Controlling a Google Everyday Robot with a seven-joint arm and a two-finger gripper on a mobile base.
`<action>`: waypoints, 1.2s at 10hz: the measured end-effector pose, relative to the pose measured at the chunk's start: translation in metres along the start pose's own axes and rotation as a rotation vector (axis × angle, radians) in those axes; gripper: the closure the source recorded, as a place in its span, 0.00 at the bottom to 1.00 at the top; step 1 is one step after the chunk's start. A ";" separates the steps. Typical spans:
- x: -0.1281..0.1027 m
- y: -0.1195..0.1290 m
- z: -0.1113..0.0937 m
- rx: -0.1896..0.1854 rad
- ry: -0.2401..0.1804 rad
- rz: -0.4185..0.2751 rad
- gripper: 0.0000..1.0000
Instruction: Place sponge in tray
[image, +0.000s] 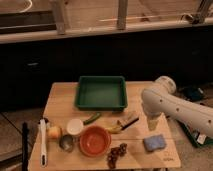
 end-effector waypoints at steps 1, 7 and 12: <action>0.002 0.009 0.004 0.008 -0.009 -0.010 0.20; 0.025 0.037 0.055 -0.043 -0.099 -0.051 0.20; 0.020 0.061 0.079 -0.085 -0.114 -0.135 0.20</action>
